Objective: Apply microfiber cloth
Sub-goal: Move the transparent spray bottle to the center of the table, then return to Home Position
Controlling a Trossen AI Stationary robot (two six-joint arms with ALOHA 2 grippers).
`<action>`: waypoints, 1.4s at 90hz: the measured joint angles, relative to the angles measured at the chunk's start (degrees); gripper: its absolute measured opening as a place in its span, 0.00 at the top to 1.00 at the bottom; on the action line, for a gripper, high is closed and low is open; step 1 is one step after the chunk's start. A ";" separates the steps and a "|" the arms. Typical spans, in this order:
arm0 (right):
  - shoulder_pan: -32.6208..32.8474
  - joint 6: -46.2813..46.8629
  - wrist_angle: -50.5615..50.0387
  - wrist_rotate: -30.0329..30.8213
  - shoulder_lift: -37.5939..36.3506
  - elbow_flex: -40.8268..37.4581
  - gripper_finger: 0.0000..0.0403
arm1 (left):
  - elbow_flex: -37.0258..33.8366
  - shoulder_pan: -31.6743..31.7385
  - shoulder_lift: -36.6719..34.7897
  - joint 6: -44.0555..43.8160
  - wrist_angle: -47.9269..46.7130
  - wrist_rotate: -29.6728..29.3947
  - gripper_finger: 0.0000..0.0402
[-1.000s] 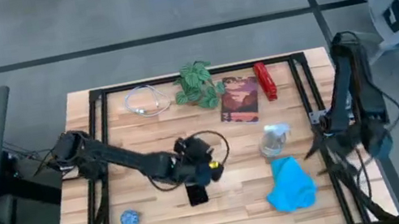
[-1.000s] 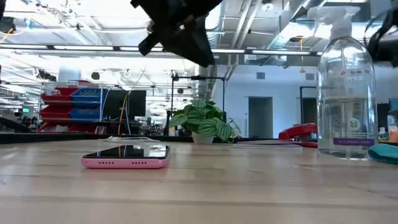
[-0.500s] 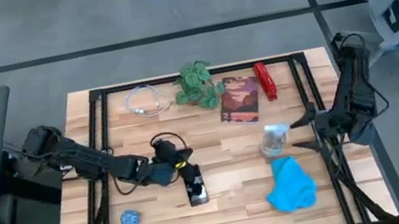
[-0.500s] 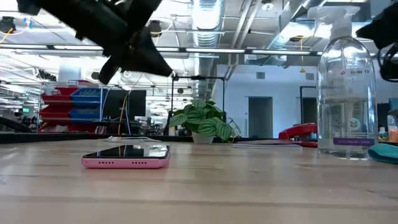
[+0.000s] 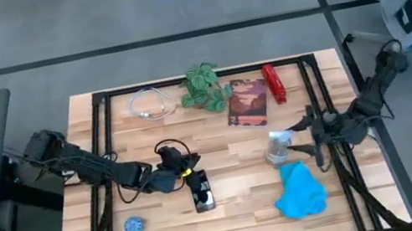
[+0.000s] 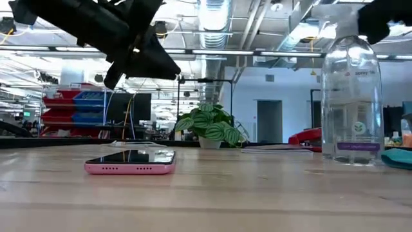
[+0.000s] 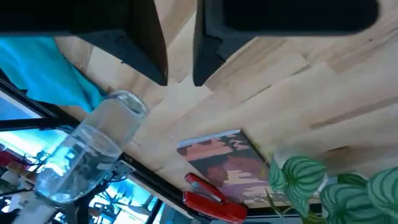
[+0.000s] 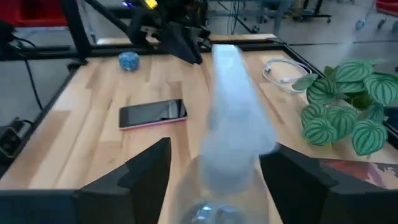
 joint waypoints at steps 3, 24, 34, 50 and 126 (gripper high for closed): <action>-1.54 -0.62 0.97 -1.16 0.66 0.00 0.51 | 0.00 -0.04 0.00 0.00 0.10 -0.02 0.80; -11.33 -2.94 6.76 -9.89 4.34 0.07 0.73 | 0.00 -0.39 0.00 -0.26 -0.33 0.00 0.72; -14.35 -6.09 12.03 -10.54 7.26 0.04 0.73 | 0.00 -0.39 0.00 -0.33 -0.33 0.01 0.72; -22.08 -13.47 25.75 -19.83 12.51 -0.11 0.73 | 0.00 -0.39 0.00 -0.42 -0.40 -0.02 0.73; -47.37 -17.64 45.09 -48.48 31.03 0.11 0.13 | 0.00 -3.64 0.03 -1.88 -0.36 -0.21 0.73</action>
